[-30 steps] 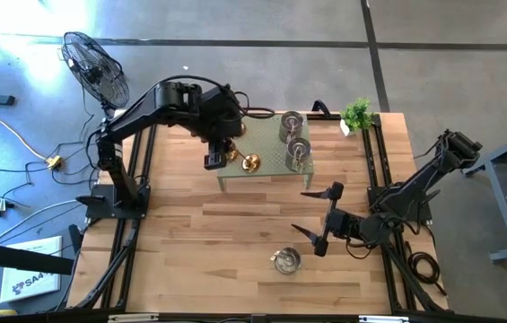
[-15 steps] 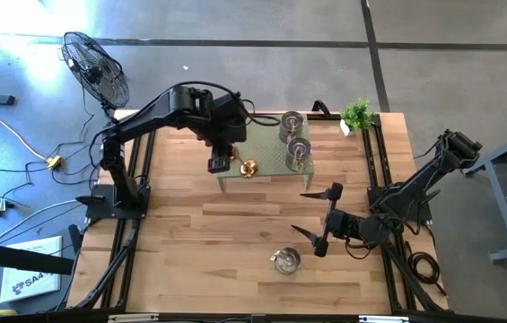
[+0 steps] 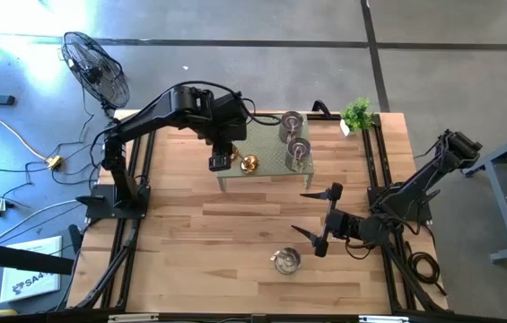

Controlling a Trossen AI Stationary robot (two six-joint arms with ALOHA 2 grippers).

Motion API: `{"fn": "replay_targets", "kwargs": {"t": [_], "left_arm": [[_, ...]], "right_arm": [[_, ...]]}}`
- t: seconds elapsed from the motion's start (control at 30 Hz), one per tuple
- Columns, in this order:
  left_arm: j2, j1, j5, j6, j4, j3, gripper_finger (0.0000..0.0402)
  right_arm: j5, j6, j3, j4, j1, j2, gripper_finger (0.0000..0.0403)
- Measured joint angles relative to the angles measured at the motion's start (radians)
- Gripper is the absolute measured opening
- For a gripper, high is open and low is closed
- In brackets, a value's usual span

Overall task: Pick & Place candle stick holders
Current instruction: Put the gold candle holder on the shelf

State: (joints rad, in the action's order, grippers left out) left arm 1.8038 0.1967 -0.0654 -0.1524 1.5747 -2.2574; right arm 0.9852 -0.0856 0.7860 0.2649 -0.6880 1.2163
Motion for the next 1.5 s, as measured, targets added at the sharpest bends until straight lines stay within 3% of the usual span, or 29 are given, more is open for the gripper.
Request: {"fn": "replay_targets", "kwargs": {"t": [1.5], "left_arm": [[-0.002,0.0,-0.031,0.007,-0.004,-0.002,0.0152]], "right_arm": [[0.0,0.034,0.0,-0.025,0.0,0.0,0.04]]}}
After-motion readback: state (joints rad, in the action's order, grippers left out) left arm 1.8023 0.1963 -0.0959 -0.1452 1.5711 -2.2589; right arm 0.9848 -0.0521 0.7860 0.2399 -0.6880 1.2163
